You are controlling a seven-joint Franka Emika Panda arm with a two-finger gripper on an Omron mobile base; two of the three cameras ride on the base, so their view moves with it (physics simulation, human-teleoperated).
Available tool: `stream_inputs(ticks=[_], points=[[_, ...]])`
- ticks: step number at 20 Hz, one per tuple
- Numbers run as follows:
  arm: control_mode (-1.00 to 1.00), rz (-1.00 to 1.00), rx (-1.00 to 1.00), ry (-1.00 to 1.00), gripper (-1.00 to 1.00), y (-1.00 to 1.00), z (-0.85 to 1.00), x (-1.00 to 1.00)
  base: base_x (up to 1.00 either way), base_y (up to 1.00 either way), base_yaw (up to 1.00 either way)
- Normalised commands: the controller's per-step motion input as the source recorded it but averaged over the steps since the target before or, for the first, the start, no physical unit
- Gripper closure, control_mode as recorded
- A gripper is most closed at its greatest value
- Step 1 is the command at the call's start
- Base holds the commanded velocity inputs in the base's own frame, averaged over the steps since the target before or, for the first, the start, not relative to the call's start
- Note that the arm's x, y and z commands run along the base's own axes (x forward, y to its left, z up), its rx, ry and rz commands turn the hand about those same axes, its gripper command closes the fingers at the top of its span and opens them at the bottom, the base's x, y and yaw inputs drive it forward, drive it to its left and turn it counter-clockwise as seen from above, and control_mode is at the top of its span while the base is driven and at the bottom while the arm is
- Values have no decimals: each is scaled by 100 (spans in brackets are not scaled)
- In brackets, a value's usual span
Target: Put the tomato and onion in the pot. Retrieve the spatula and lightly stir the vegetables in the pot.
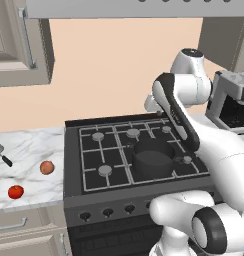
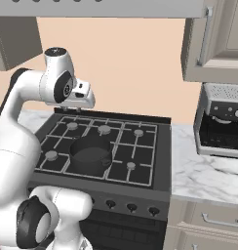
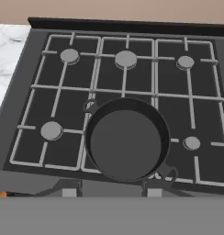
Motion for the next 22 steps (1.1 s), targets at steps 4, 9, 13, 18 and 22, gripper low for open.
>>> stream_inputs(ticks=[4,9,13,18,22], points=[[-100,0,0,-1,-100,9,2,-18,0,0,0],[-100,1,0,0,-100,74,-1,-19,0,0,0],[-100,1,-1,0,-100,100,-17,0,0,0,0],[-100,1,0,-1,-100,100,-40,-1,0,0,0],[-100,0,0,-3,-100,100,-59,-1,0,0,0]])
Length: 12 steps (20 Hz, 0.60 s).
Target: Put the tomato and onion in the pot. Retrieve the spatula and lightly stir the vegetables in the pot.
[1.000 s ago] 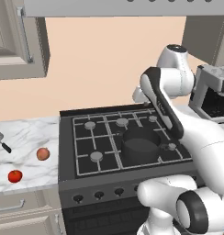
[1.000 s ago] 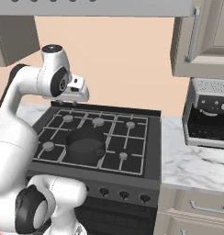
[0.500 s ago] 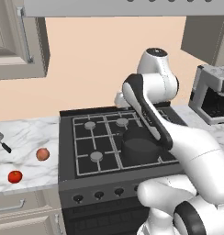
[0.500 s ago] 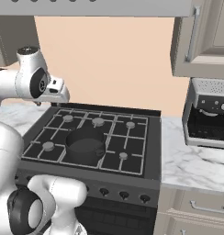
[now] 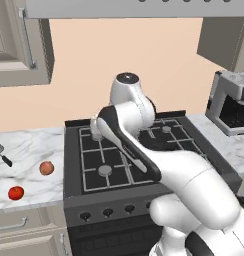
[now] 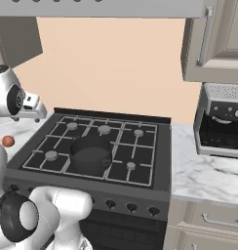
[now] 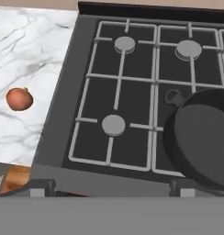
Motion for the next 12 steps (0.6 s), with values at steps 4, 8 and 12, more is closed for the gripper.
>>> stream_inputs(ticks=[4,8,12], points=[[-100,0,0,0,-100,100,-63,0,0,0,0],[-100,0,0,9,-100,100,-49,20,0,0,0],[-100,0,0,12,-100,96,-38,28,0,0,0]])
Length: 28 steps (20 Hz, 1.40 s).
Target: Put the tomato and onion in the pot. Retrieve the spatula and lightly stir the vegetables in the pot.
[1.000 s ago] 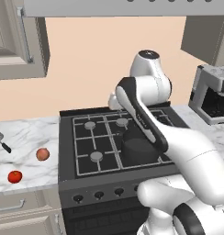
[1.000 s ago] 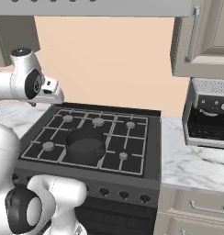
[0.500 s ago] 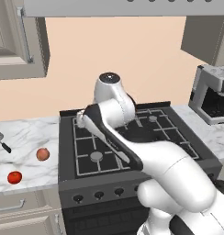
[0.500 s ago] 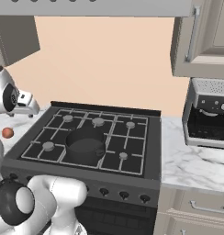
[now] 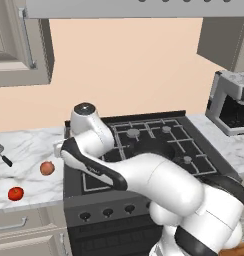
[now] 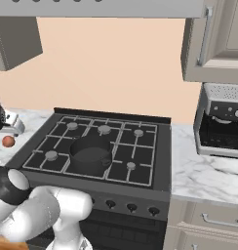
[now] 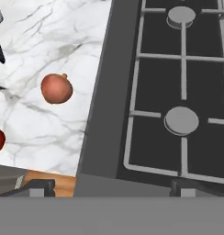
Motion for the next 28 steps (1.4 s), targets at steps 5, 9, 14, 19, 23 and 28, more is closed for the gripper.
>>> stream_inputs(ticks=[5,9,14,19,23,28], points=[[-100,0,0,6,-100,99,-26,27,0,0,0],[-100,0,0,2,-100,28,-1,12,0,0,0],[-100,0,2,0,-100,0,-22,44,0,0,0],[-100,0,4,0,-100,0,-36,42,0,0,0],[-100,0,2,0,-100,3,-18,9,0,0,0],[-100,8,0,10,-100,14,-34,1,0,0,0]])
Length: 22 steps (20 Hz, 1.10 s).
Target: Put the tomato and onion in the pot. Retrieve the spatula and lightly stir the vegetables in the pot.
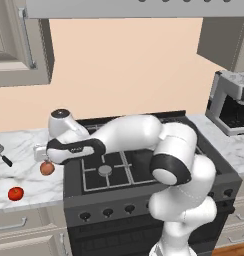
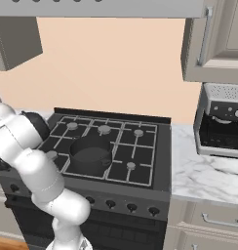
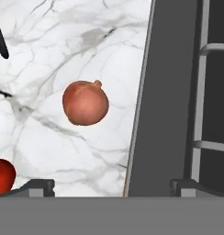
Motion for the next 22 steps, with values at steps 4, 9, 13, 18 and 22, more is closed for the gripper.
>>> stream_inputs(ticks=[4,9,13,18,22], points=[[-100,10,0,14,-100,0,-19,0,0,0,0],[-100,2,0,5,-100,8,-2,7,0,0,0],[-100,0,0,0,-100,41,-11,37,0,0,0],[-100,0,0,0,-100,45,-7,23,0,0,0],[-100,0,-1,4,-100,25,0,11,0,0,0]])
